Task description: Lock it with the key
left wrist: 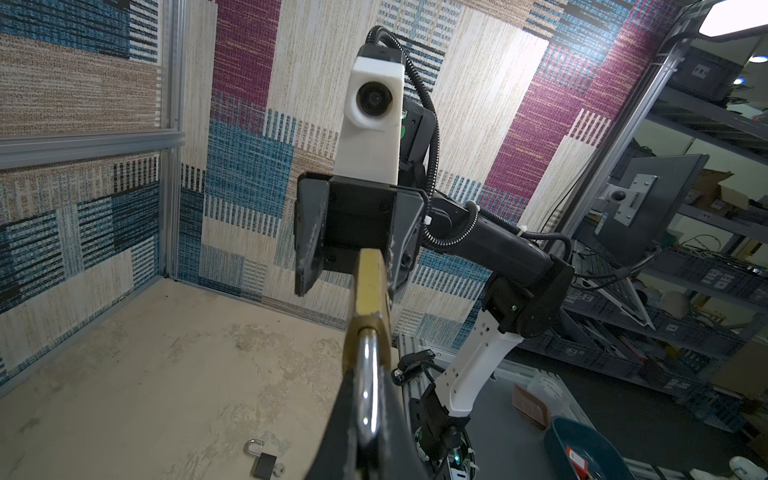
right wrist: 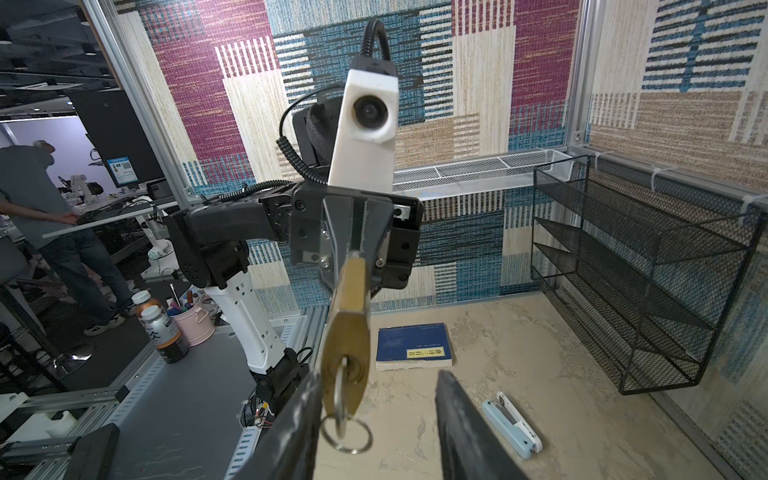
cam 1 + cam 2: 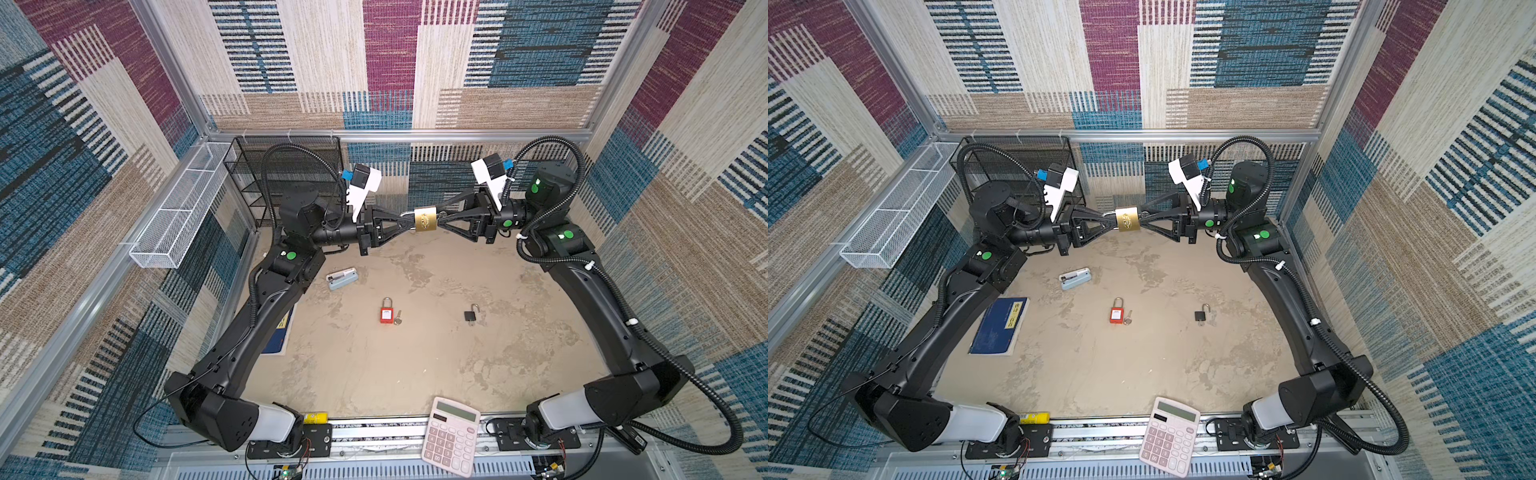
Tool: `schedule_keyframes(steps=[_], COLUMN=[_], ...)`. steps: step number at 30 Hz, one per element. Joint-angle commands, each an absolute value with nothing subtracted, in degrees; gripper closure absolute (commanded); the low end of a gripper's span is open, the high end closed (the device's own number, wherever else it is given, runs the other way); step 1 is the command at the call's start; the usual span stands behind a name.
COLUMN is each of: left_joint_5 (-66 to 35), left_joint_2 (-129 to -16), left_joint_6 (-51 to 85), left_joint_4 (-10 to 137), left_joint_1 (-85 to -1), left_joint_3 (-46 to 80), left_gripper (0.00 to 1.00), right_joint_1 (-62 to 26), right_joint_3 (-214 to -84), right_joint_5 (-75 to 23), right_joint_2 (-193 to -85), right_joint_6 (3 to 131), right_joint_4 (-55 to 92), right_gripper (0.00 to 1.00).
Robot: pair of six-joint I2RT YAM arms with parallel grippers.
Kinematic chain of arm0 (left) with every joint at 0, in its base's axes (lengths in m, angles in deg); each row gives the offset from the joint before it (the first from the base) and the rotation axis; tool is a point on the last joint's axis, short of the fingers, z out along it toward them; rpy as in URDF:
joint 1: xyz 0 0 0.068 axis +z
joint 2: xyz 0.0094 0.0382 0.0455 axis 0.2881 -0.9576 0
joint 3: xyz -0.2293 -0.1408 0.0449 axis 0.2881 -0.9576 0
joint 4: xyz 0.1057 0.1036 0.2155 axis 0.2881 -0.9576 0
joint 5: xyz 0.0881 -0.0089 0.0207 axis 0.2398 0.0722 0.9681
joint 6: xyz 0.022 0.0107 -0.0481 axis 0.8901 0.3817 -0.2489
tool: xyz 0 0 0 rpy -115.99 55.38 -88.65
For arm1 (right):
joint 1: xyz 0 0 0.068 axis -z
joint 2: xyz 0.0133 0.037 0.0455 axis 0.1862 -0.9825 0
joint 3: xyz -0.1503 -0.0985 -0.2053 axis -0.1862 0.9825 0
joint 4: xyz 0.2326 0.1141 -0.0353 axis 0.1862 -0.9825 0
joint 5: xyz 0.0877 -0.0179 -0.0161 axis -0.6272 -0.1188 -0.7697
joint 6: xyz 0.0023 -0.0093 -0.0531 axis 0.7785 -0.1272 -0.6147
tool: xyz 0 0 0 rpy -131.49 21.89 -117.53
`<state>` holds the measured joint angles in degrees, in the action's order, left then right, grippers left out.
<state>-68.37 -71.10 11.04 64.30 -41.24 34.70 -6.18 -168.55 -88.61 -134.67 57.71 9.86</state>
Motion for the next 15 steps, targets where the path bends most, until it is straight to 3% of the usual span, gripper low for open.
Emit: schedule_keyframes(steps=[1,10,15], left_joint_5=[-69.06,-69.04,-68.82], left_joint_2=[-70.71,-70.53,-70.52], left_joint_6=[13.24,13.11,13.01], left_joint_4=[65.37,65.37,65.39], left_joint_1=[-41.17,-41.13,-41.15], left_joint_3=[35.36,35.05,35.29], left_gripper=[1.0,1.0,1.0], right_joint_1=[-6.23,-6.16,-6.18], right_joint_3=[-169.28,-169.77,-169.43], right_joint_5=[-89.12,-89.57,-91.06], right_joint_2=[-134.23,-134.38,-134.7], right_joint_6=[57.7,58.53,59.12], right_joint_4=[9.57,10.44,10.97], right_gripper=[0.55,0.67,0.94])
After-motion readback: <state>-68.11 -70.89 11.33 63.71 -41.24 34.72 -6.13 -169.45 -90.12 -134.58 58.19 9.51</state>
